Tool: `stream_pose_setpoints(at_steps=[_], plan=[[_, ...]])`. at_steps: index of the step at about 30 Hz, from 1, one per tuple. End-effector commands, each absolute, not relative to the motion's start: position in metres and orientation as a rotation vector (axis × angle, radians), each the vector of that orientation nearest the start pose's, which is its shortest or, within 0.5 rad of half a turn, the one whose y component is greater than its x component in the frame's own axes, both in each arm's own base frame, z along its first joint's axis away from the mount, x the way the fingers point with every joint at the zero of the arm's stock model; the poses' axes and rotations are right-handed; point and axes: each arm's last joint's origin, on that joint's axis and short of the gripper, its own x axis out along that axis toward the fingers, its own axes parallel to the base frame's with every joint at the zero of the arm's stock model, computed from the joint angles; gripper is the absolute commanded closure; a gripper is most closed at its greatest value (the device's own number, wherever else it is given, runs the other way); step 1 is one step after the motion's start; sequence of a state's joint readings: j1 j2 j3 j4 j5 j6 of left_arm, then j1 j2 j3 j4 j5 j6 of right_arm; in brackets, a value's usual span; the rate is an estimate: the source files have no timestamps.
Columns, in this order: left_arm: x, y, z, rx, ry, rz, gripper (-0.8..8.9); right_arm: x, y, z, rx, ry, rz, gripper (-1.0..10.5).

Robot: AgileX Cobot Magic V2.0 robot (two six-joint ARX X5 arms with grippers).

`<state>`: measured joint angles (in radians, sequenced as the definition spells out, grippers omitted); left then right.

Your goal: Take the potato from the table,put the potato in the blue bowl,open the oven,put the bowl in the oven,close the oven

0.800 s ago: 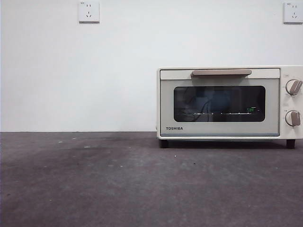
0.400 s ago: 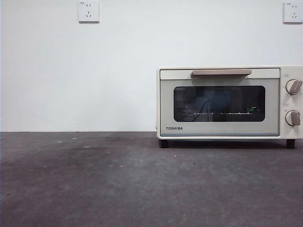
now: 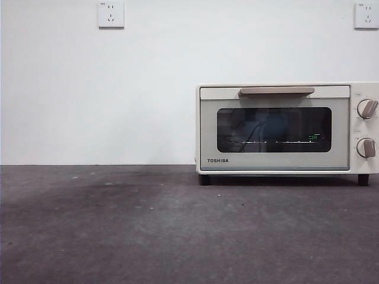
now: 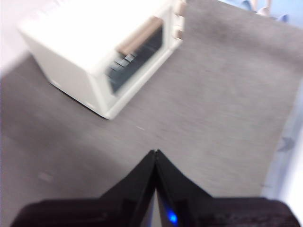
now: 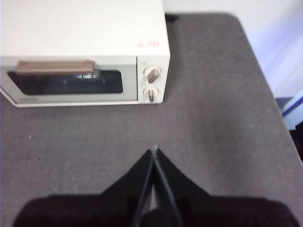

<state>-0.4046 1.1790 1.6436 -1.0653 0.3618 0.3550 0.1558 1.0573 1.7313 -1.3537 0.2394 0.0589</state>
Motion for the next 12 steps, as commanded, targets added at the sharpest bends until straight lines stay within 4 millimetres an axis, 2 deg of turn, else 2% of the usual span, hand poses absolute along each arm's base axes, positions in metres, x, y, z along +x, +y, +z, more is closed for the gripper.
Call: stream_pose_setpoints(at_steps=[1, 6, 10, 12], plan=[[0.175, -0.076, 0.466, 0.488, 0.308, -0.851, 8.18, 0.141, 0.015, 0.465, -0.101, 0.741, -0.101, 9.5], [0.174, -0.053, 0.476, 0.431, 0.212, -0.841, 8.18, 0.185, 0.022, 0.448, -0.122, 0.841, -0.103, 9.5], [0.169, -0.026, 0.485, 0.453, 0.139, -0.741, 8.18, 0.225, 0.028, 0.431, -0.135, 0.904, -0.103, 9.5], [0.164, -0.019, 0.488, 0.482, 0.113, -0.695, 8.18, 0.24, 0.031, 0.423, -0.139, 0.92, -0.104, 9.5]])
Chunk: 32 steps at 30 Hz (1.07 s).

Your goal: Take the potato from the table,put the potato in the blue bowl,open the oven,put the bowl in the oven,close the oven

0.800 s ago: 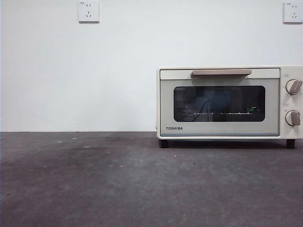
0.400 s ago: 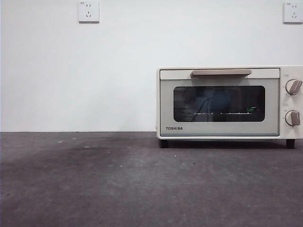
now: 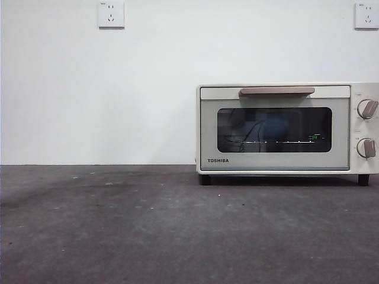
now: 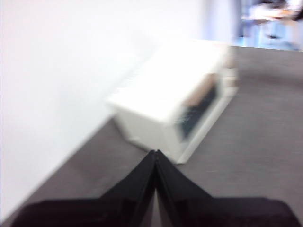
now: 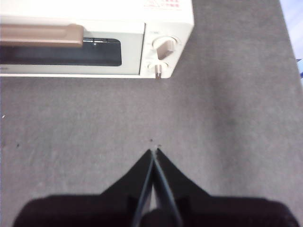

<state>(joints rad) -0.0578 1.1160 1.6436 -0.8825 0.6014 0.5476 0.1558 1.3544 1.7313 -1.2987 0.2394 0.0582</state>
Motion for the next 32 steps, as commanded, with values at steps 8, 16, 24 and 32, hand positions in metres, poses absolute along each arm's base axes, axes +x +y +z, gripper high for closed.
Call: stream_pose_setpoints(at_steps=[8, 16, 24, 32], plan=[[0.136, -0.01, 0.487, 0.598, -0.141, -0.556, 8.18, 0.305, 0.041, 0.395, -0.128, 0.868, -0.103, 9.5], [0.133, -0.007, 0.395, 0.433, -0.188, -0.404, 8.18, 0.344, 0.047, 0.386, -0.094, 0.71, -0.101, 9.5], [0.119, 0.003, 0.277, 0.143, -0.11, -0.036, 8.18, 0.352, 0.048, 0.392, -0.074, 0.611, -0.1, 9.5], [0.108, 0.003, 0.2, 0.096, -0.032, -0.003, 8.17, 0.352, 0.048, 0.393, -0.071, 0.6, -0.099, 9.5]])
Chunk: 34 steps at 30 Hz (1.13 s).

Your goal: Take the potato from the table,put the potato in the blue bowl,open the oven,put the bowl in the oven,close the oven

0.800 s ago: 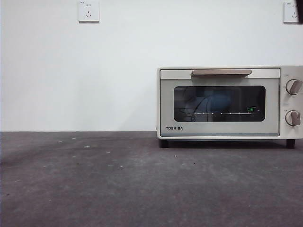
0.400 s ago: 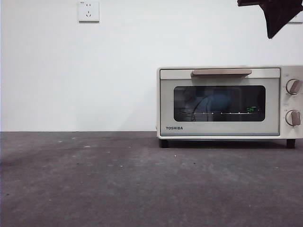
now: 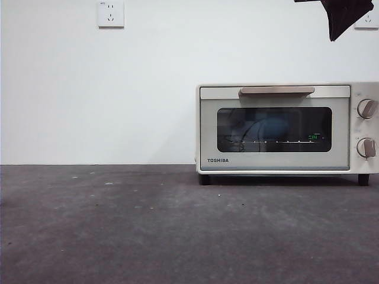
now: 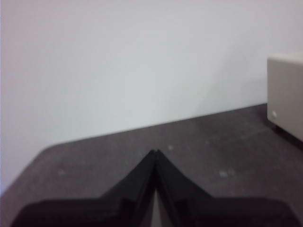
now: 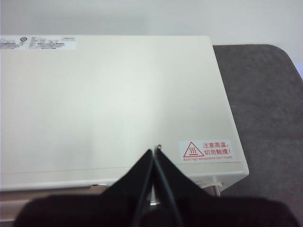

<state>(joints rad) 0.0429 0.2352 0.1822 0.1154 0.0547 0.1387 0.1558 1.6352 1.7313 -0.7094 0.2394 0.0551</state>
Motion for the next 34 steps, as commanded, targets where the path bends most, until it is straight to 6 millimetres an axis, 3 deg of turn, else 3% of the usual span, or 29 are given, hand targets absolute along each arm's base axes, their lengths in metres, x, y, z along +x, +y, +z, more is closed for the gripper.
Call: stream_pose_setpoints(at_steps=[1, 5, 12, 34], plan=[[0.108, 0.003, 0.193, 0.08, -0.022, -0.001, 8.17, 0.352, 0.048, 0.393, -0.071, 0.6, -0.099, 9.5], [0.105, 0.004, 0.168, 0.019, 0.003, 0.02, 8.18, 0.352, 0.048, 0.393, -0.071, 0.6, -0.099, 9.5], [0.097, 0.005, 0.15, 0.003, 0.166, 0.051, 8.18, 0.352, 0.048, 0.393, -0.071, 0.6, -0.099, 9.5], [0.096, 0.003, 0.149, -0.024, 0.168, 0.049, 8.17, 0.352, 0.048, 0.393, -0.071, 0.6, -0.099, 9.5]])
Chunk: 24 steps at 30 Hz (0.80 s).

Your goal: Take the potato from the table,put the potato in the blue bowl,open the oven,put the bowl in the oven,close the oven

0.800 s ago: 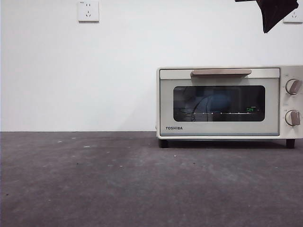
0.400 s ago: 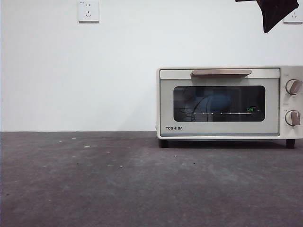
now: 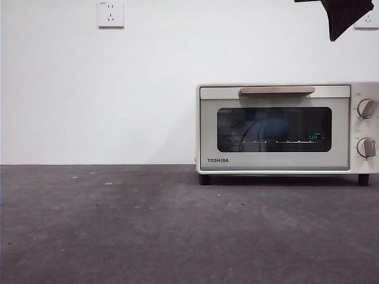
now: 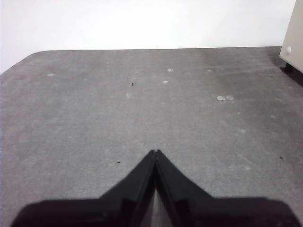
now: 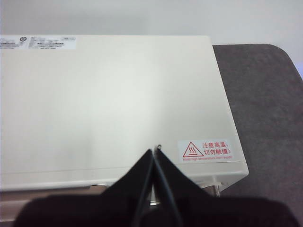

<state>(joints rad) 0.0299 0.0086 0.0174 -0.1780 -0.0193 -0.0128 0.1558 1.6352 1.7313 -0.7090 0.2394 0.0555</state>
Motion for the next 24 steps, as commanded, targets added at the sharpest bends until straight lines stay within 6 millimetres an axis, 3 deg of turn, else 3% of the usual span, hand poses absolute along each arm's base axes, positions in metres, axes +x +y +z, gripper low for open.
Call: stream_pose_setpoints(at_steps=[1, 14, 18, 24], plan=[[0.097, 0.003, 0.149, -0.024, 0.17, 0.049, 8.18, 0.352, 0.048, 0.393, -0.071, 0.6, -0.099, 9.5], [0.098, 0.003, 0.148, -0.024, 0.192, 0.049, 8.17, 0.351, 0.044, 0.395, -0.069, 0.599, -0.115, 9.5], [0.098, 0.003, 0.147, -0.024, 0.199, 0.049, 8.18, 0.332, 0.045, 0.412, -0.07, 0.554, -0.121, 9.5], [0.098, 0.003, 0.146, -0.024, 0.21, 0.05, 8.17, 0.283, 0.048, 0.439, -0.047, 0.419, -0.077, 9.5]])
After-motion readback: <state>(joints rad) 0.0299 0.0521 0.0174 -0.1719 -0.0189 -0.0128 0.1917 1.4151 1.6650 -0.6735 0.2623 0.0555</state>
